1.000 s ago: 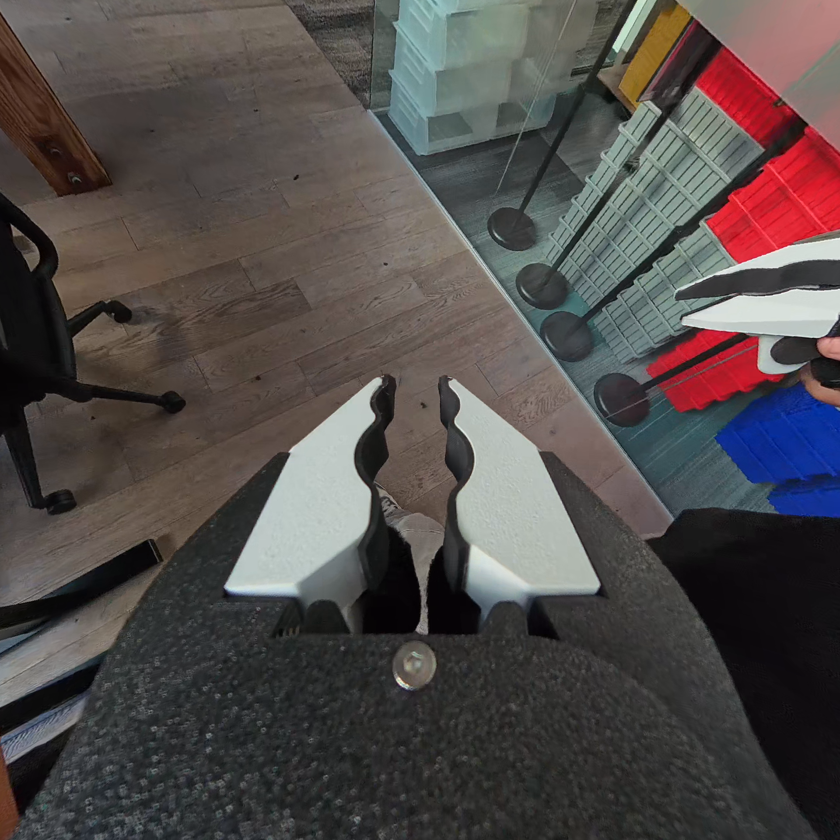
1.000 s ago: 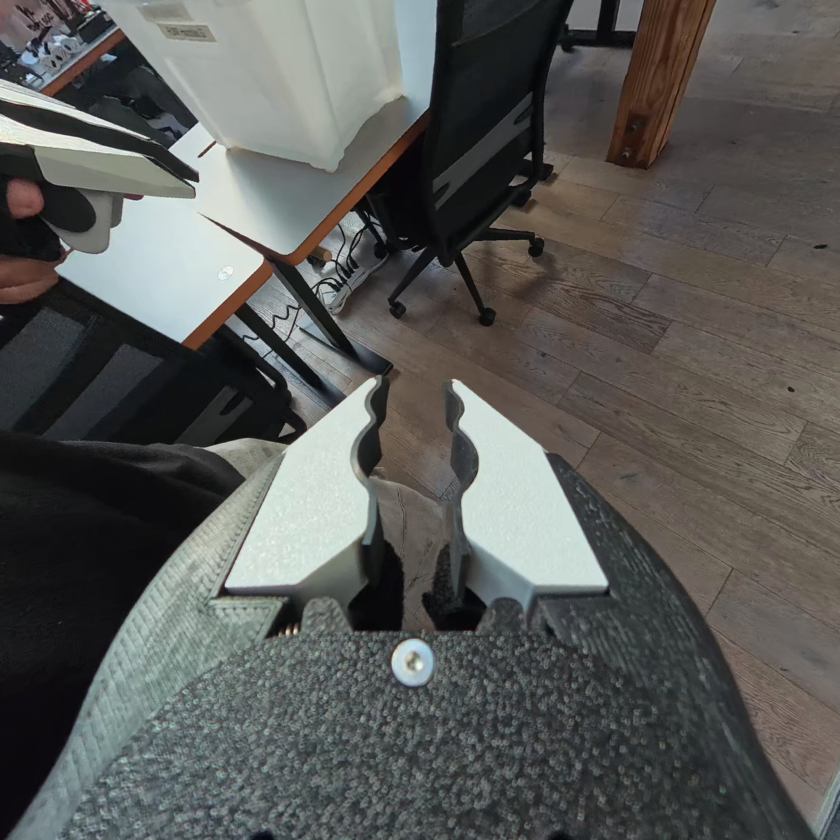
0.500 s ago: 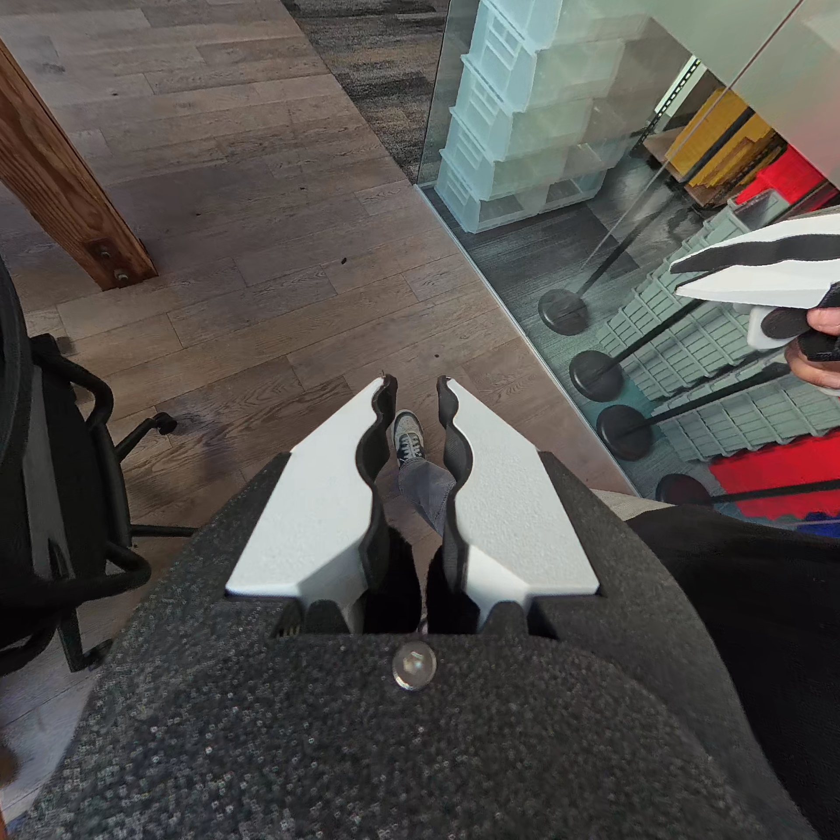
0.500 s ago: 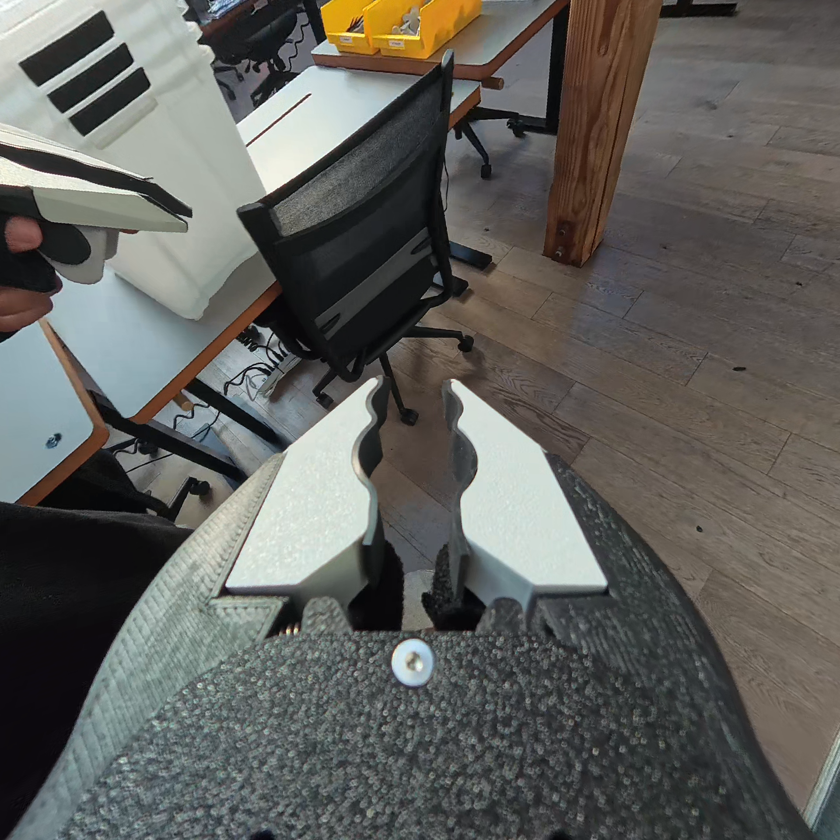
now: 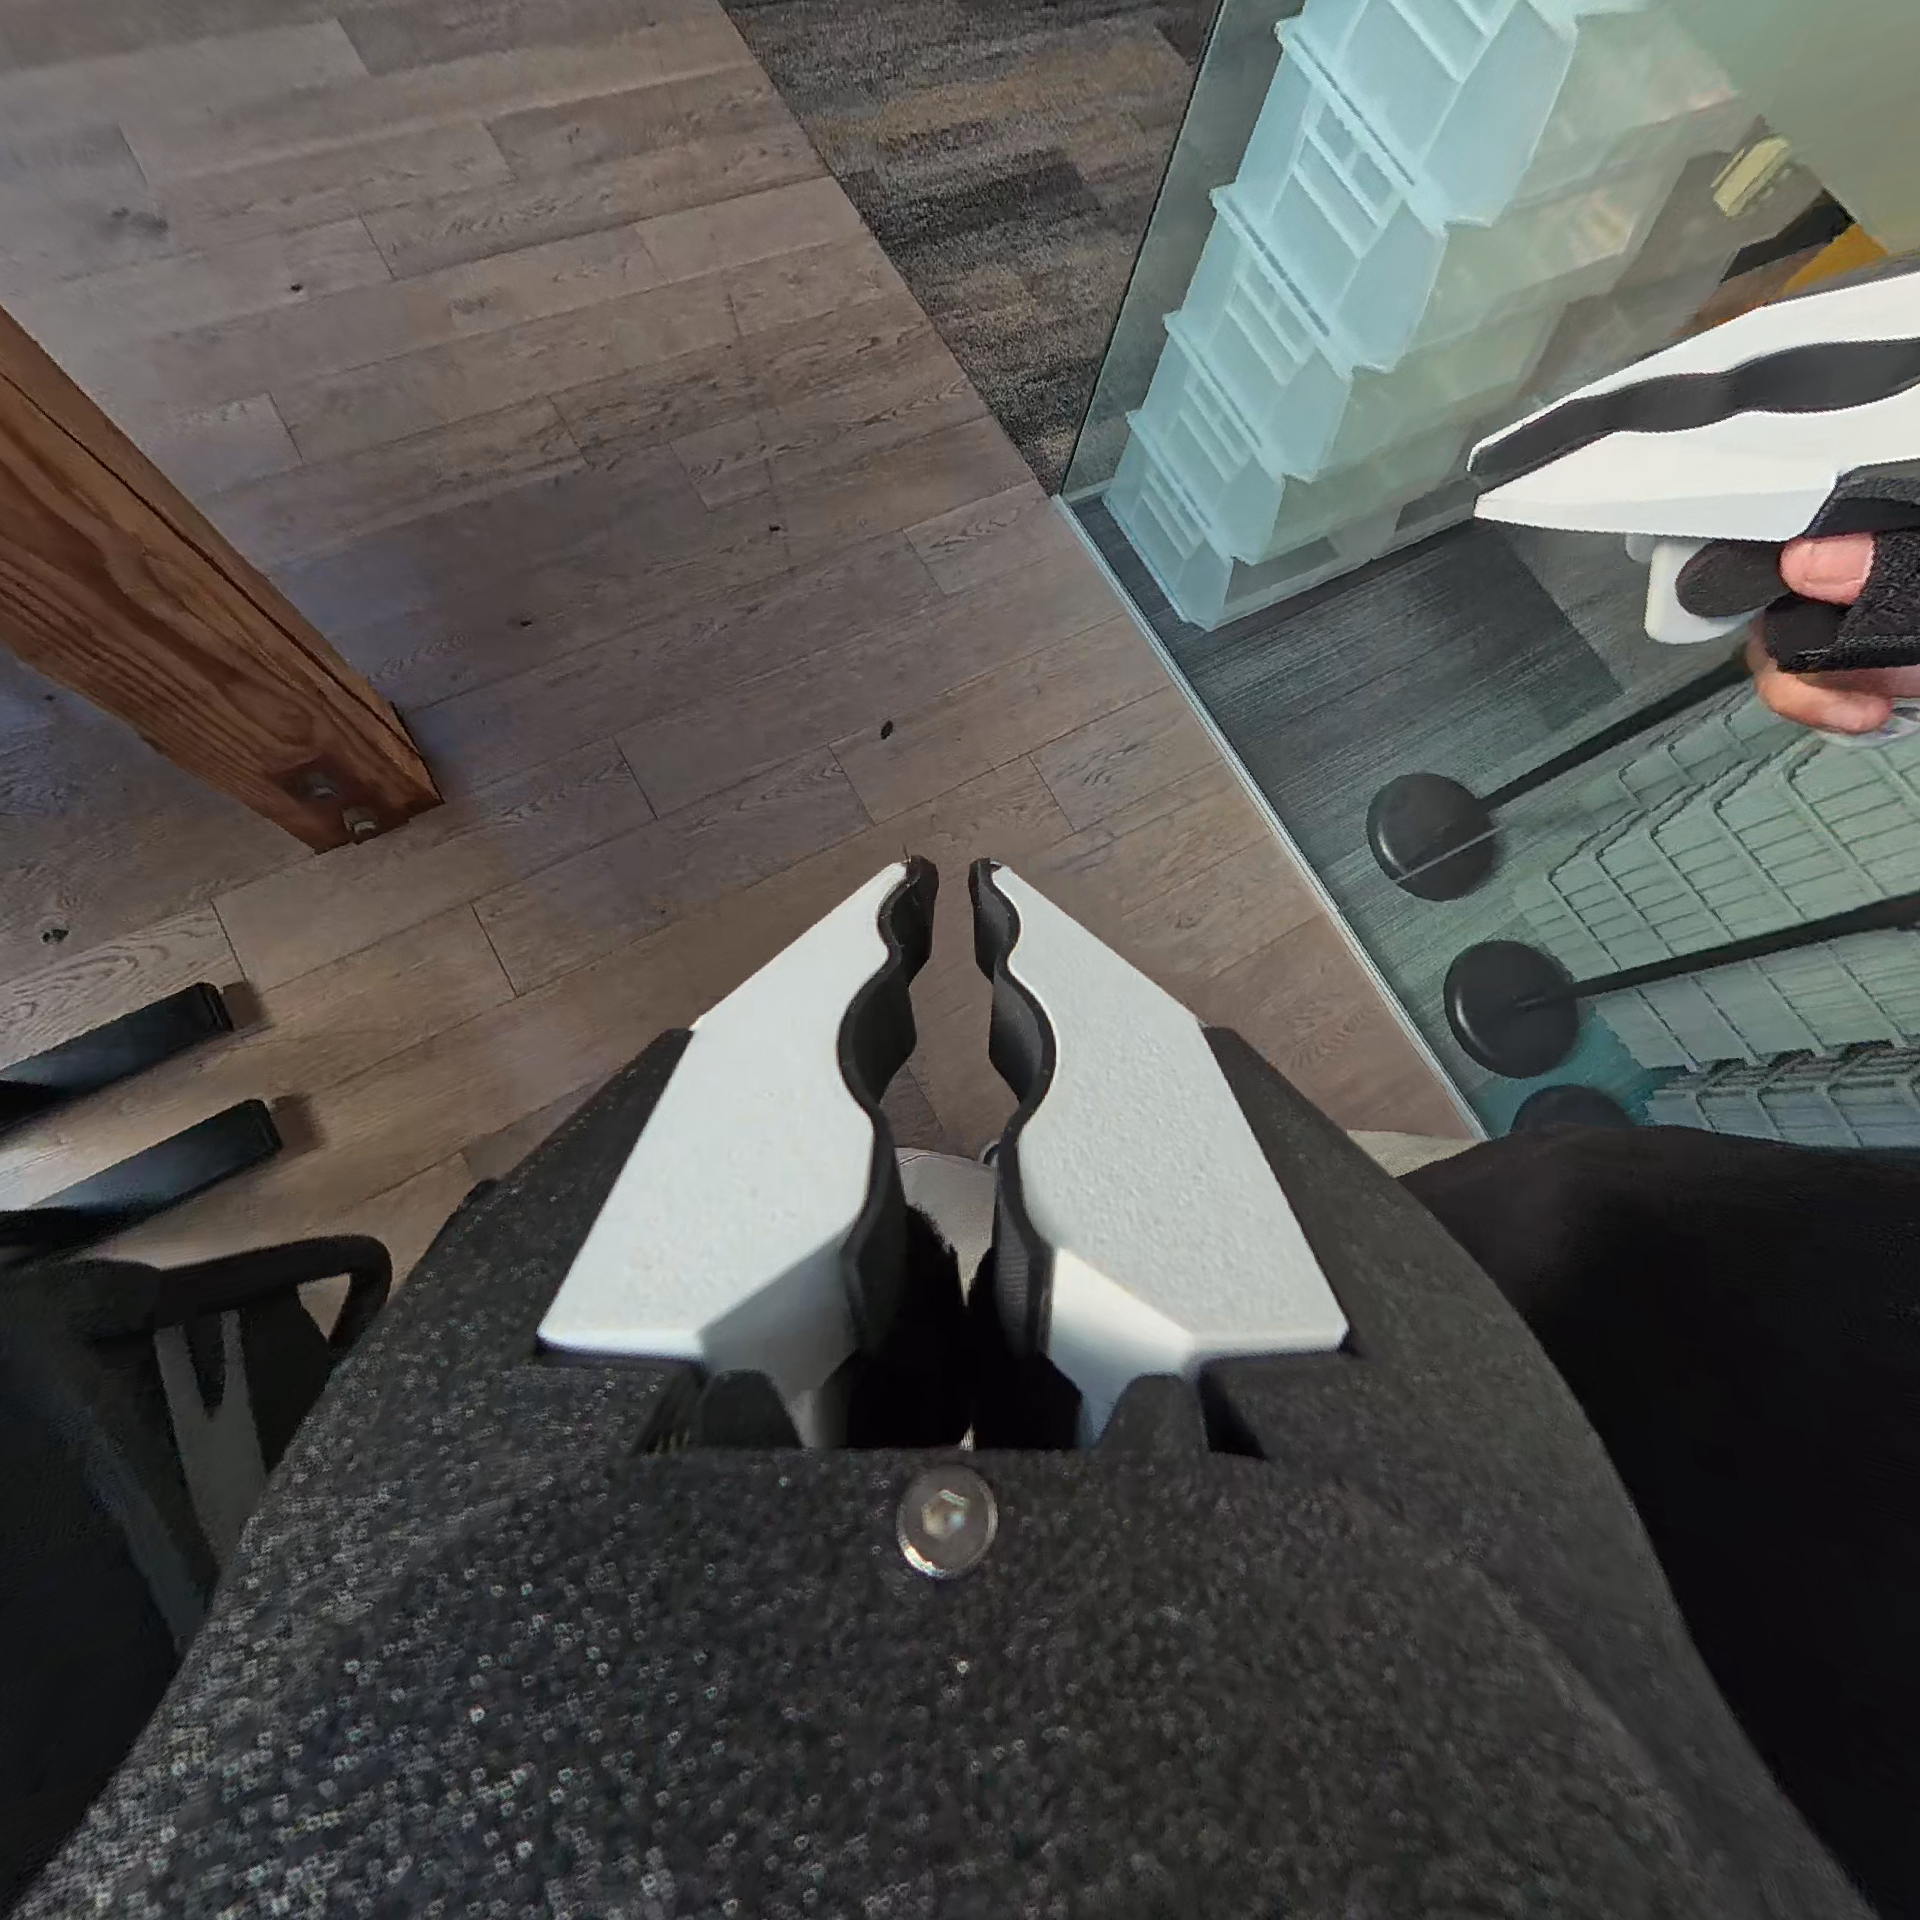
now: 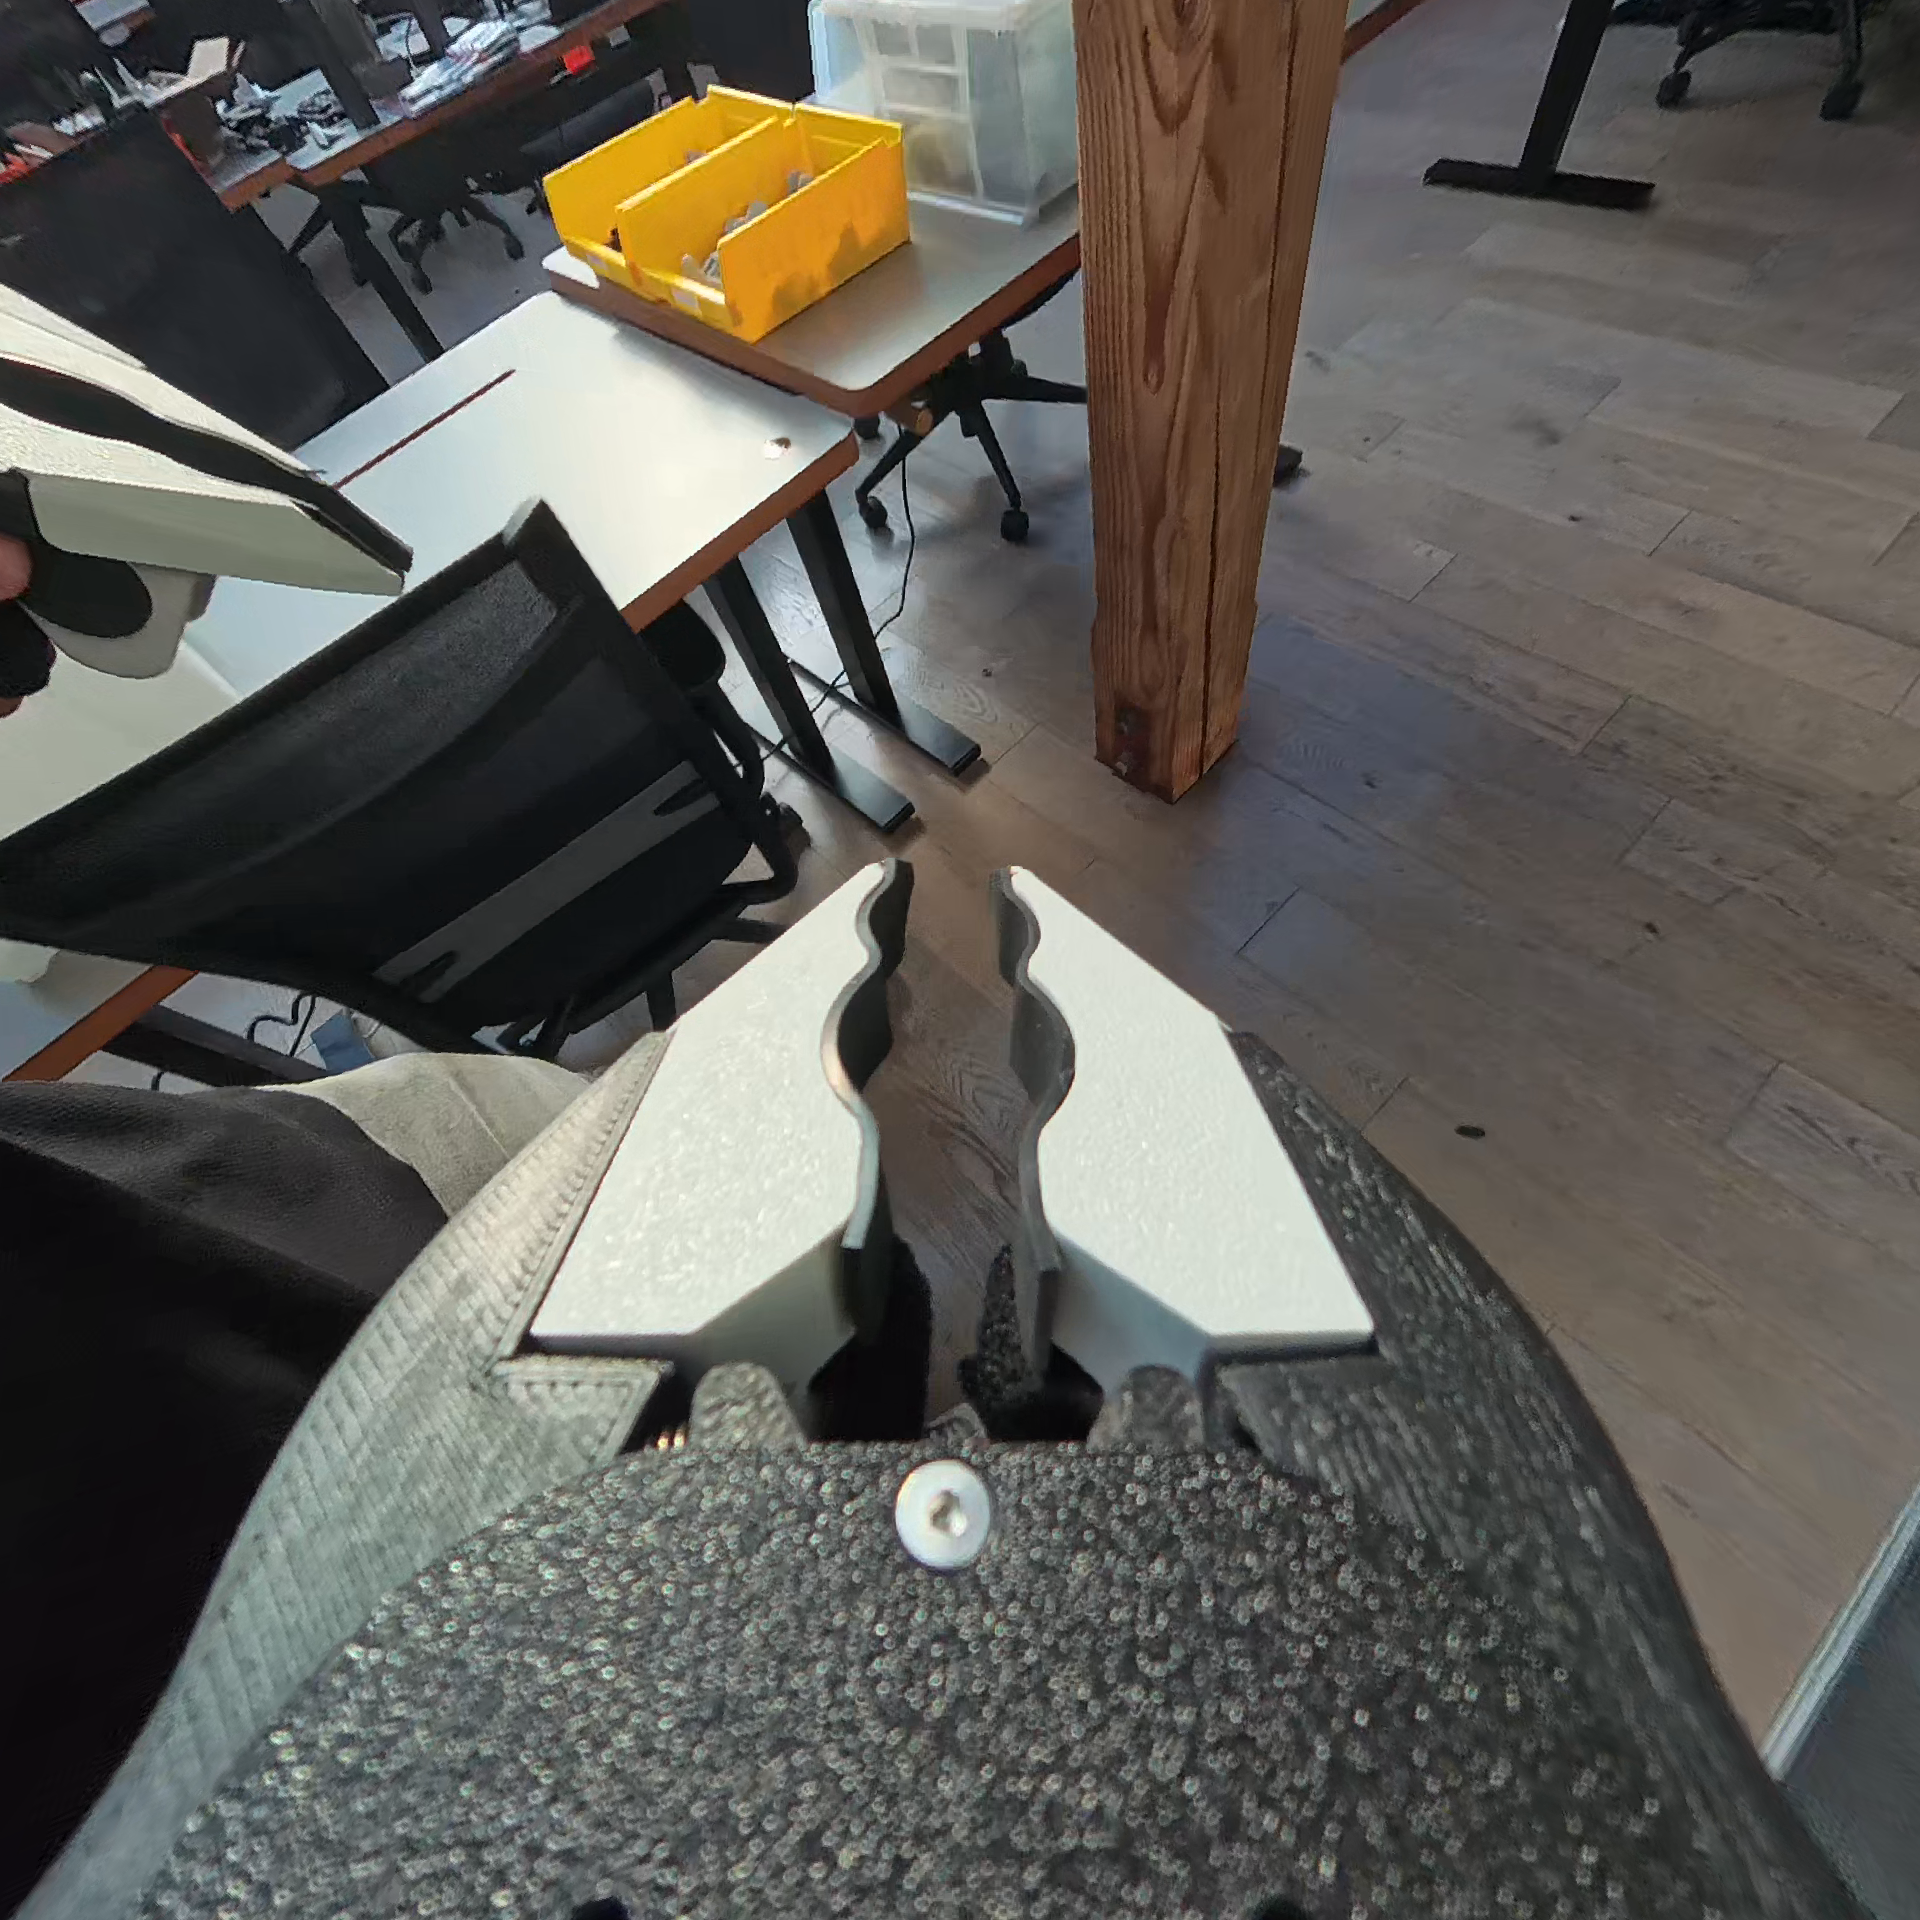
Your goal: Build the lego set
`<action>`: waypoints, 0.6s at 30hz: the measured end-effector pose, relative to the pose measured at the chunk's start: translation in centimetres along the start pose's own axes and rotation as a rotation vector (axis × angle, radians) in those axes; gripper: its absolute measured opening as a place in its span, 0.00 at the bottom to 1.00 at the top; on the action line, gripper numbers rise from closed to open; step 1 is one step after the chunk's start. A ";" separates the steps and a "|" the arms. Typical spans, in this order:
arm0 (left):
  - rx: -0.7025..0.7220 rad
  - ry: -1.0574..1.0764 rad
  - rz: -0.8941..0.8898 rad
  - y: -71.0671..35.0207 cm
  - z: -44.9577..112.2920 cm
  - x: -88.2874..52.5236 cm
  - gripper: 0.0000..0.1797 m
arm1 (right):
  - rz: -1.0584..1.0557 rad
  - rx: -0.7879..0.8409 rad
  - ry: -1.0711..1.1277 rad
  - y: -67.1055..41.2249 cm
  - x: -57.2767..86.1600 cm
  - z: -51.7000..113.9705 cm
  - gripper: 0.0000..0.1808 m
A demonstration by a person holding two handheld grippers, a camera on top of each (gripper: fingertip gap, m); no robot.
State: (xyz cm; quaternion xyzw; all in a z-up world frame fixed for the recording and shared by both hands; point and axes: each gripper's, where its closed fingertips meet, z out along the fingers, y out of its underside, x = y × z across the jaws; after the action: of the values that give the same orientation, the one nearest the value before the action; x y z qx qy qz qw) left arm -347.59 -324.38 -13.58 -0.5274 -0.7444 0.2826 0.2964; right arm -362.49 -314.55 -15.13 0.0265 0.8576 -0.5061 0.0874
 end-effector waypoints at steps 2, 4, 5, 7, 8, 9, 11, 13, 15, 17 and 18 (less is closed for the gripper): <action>0.019 -0.004 -0.001 -3.6 3.4 -2.5 0.01 | -0.010 0.033 -0.022 -3.5 4.0 3.3 0.07; 0.042 -0.012 0.003 -7.2 7.1 -5.4 0.00 | -0.040 0.036 -0.036 -6.4 7.9 7.0 0.04; 0.059 -0.011 0.005 -9.2 9.1 -6.8 0.00 | -0.060 0.039 -0.036 -7.8 9.9 9.0 0.03; 0.085 -0.004 0.012 -13.0 13.2 -10.0 0.00 | -0.094 0.035 -0.044 -10.3 13.8 13.0 0.01; 0.094 -0.008 0.015 -15.0 15.6 -11.8 0.00 | -0.105 0.035 -0.046 -11.7 15.8 15.1 0.00; 0.108 -0.017 0.019 -17.0 17.7 -13.7 0.00 | -0.114 0.038 -0.052 -13.1 17.7 17.1 0.00; 0.145 -0.029 0.022 -21.3 21.2 -17.5 0.00 | -0.122 0.039 -0.068 -16.1 21.4 21.2 0.00; 0.135 -0.029 0.002 -25.6 24.5 -21.2 0.00 | -0.112 0.009 -0.078 -19.0 25.1 25.2 0.00; 0.178 0.008 -0.007 -30.7 27.1 -24.0 0.00 | -0.119 0.000 -0.096 -22.8 28.5 28.2 0.00; 0.178 0.042 0.001 -35.2 30.3 -26.8 0.00 | -0.141 0.002 -0.107 -26.0 32.2 31.3 0.00; 0.156 0.031 0.009 -36.8 31.9 -28.5 0.00 | -0.141 -0.016 -0.102 -27.0 34.2 32.9 0.00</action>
State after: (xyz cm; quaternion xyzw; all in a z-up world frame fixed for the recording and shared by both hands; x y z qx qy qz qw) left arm -386.31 -365.39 -11.84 -0.5103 -0.7131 0.3327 0.3469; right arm -395.71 -357.88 -13.37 -0.0605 0.8559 -0.5047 0.0954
